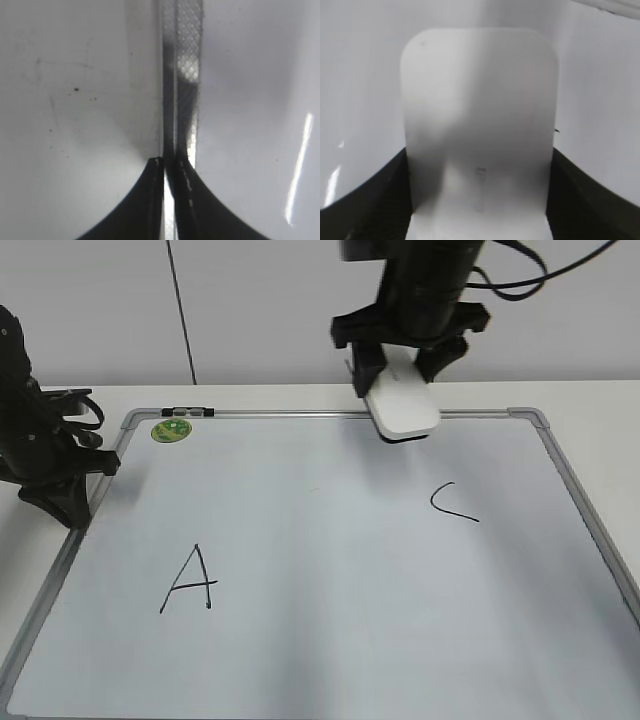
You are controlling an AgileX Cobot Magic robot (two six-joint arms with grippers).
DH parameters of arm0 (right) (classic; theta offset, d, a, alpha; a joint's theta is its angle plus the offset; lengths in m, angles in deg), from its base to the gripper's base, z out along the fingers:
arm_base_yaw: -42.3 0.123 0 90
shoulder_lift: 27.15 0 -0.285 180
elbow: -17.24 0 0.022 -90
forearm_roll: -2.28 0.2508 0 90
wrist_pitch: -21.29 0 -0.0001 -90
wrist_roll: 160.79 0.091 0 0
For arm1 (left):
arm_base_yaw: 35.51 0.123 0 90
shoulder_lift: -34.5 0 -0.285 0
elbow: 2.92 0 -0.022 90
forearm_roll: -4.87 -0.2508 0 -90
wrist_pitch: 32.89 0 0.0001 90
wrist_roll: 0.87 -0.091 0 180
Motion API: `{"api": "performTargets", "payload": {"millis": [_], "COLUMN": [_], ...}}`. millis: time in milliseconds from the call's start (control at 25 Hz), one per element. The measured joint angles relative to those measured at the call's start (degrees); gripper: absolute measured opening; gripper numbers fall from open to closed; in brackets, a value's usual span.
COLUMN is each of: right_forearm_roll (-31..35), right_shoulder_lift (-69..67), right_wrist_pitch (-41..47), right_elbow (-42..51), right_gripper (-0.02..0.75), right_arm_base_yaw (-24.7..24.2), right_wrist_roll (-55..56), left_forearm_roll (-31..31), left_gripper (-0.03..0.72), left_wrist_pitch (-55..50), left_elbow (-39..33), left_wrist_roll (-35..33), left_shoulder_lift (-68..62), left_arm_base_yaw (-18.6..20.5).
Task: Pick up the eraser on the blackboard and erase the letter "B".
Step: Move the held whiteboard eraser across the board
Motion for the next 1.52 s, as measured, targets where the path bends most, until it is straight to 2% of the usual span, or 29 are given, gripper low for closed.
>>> {"api": "performTargets", "payload": {"millis": [200, 400, 960, 1200, 1520], "right_forearm_roll": [-0.4, -0.8, -0.3, 4.5, 5.9], "right_shoulder_lift": [5.3, 8.1, 8.8, 8.8, 5.4], "right_wrist_pitch": [0.1, 0.1, -0.6, -2.6, -3.8], "right_elbow": [10.2, 17.1, 32.2, 32.9, 32.4], "right_gripper": [0.515, 0.515, 0.515, 0.515, 0.515], "right_arm_base_yaw": [-8.2, -13.4, -19.6, -22.8, -25.6], "right_wrist_roll": [0.3, 0.3, -3.8, -9.6, -10.2], "left_forearm_roll": [0.0, 0.0, 0.0, 0.0, 0.0], "left_gripper": [0.027, 0.027, 0.027, 0.027, 0.027], "left_wrist_pitch": [0.0, 0.0, 0.0, -0.1, -0.1], "left_elbow": [0.0, 0.0, 0.0, 0.0, 0.0], "left_wrist_roll": [0.0, 0.0, 0.0, 0.0, 0.0], "left_shoulder_lift": [0.0, 0.0, 0.0, 0.0, 0.0], "left_arm_base_yaw": [0.0, 0.0, 0.0, 0.0, 0.0]}}
